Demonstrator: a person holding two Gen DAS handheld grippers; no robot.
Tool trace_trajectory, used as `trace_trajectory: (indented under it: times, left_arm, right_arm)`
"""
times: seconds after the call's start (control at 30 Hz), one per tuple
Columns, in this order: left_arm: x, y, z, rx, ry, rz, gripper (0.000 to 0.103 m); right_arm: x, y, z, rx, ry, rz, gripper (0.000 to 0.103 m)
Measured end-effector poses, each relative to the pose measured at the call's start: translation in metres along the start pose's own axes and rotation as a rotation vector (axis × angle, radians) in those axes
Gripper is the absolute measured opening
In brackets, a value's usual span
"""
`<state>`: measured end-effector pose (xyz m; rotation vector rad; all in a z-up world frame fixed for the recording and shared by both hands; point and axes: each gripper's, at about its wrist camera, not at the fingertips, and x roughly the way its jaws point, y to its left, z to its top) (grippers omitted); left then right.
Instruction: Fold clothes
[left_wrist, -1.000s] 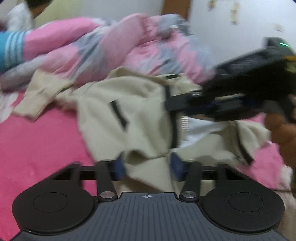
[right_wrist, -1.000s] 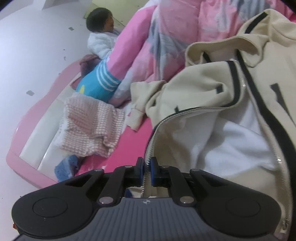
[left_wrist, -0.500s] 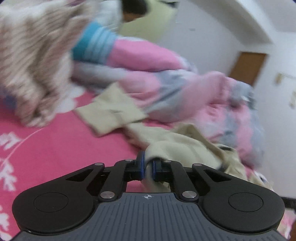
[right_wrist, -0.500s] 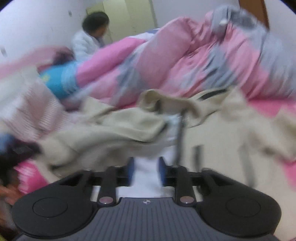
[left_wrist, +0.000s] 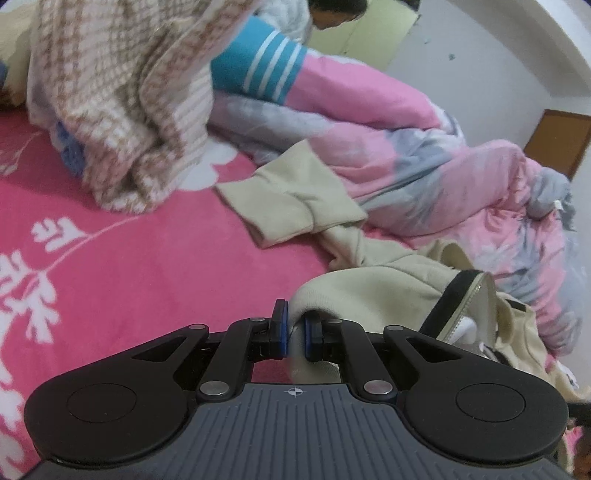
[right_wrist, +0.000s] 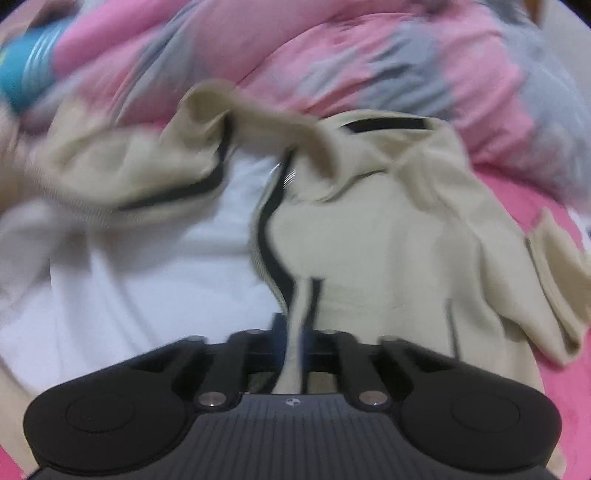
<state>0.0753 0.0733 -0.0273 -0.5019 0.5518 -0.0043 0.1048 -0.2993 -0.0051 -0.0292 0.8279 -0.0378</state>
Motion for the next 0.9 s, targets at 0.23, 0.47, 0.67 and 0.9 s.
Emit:
trace_trajectory:
  times: [0.23, 0.47, 0.67, 0.9]
  left_arm:
    - [-0.003, -0.004, -0.002, 0.012, -0.007, -0.009, 0.007]
    - [0.003, -0.003, -0.006, 0.015, 0.006, 0.005, 0.007]
    - [0.012, -0.003, -0.009, 0.022, 0.036, 0.016, 0.007]
    - [0.011, -0.001, -0.007, 0.006, 0.052, 0.003, 0.009]
  right_arm:
    - [-0.044, -0.102, 0.043, 0.163, -0.228, -0.19, 0.004]
    - [-0.034, -0.238, 0.073, 0.415, -0.308, -0.365, 0.004]
    - [0.038, -0.333, 0.038, 0.7, -0.091, -0.376, 0.022]
    - [-0.031, -0.342, -0.016, 0.766, -0.1, -0.269, 0.071]
